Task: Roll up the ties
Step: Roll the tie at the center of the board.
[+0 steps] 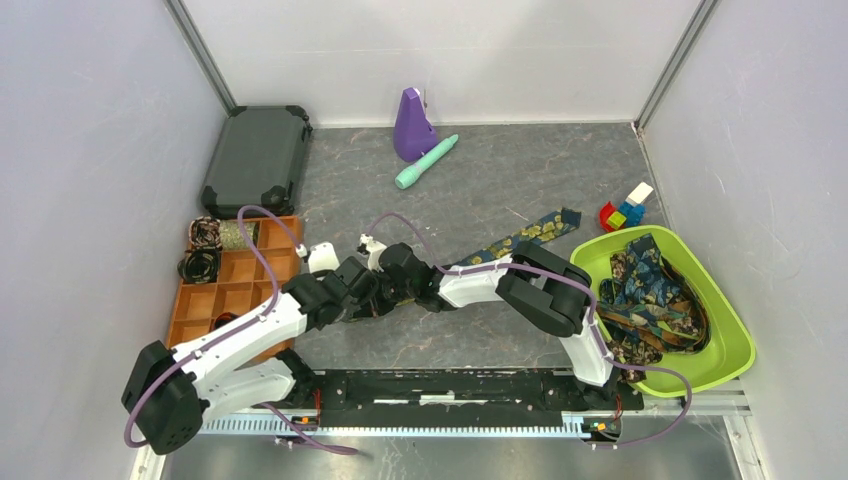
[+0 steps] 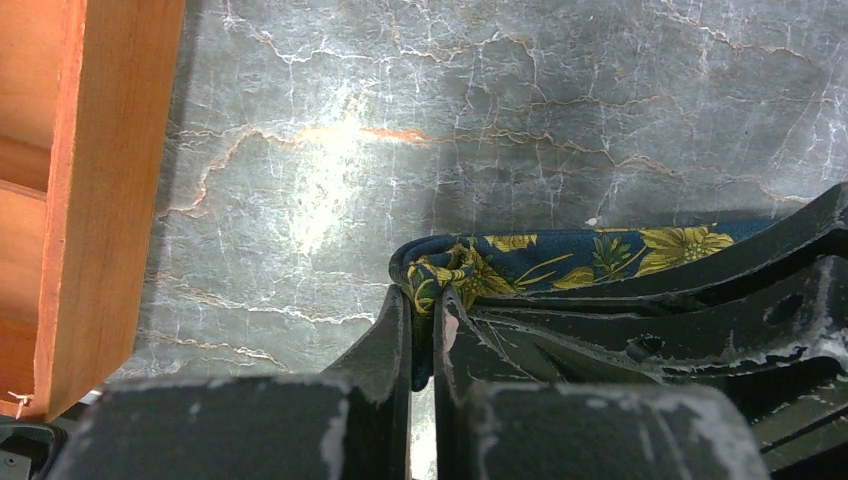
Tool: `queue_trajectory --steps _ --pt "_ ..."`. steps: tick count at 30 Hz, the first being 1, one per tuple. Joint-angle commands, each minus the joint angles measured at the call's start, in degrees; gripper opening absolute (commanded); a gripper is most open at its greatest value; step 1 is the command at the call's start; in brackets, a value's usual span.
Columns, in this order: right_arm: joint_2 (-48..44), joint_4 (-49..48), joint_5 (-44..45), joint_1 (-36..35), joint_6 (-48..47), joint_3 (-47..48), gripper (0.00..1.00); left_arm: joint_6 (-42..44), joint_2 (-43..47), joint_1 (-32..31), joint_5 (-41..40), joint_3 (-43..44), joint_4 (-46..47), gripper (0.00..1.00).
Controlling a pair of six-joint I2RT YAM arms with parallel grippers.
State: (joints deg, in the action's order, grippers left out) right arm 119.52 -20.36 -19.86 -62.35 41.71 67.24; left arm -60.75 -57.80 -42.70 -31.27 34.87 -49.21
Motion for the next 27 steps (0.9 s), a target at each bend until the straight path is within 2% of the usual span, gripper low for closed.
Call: queue_trajectory --steps 1,14,27 --pt "-0.65 -2.45 -0.35 -0.03 0.12 0.64 0.09 1.79 -0.37 -0.63 -2.23 2.06 -0.18 0.02" --pt "3.96 -6.75 -4.38 -0.48 2.41 3.88 0.08 1.47 -1.43 -1.47 -2.04 2.68 -0.18 0.02" --pt "-10.61 -4.60 -4.02 6.28 -3.14 -11.42 0.09 0.73 -10.90 -4.93 -4.94 5.50 -1.32 0.02"
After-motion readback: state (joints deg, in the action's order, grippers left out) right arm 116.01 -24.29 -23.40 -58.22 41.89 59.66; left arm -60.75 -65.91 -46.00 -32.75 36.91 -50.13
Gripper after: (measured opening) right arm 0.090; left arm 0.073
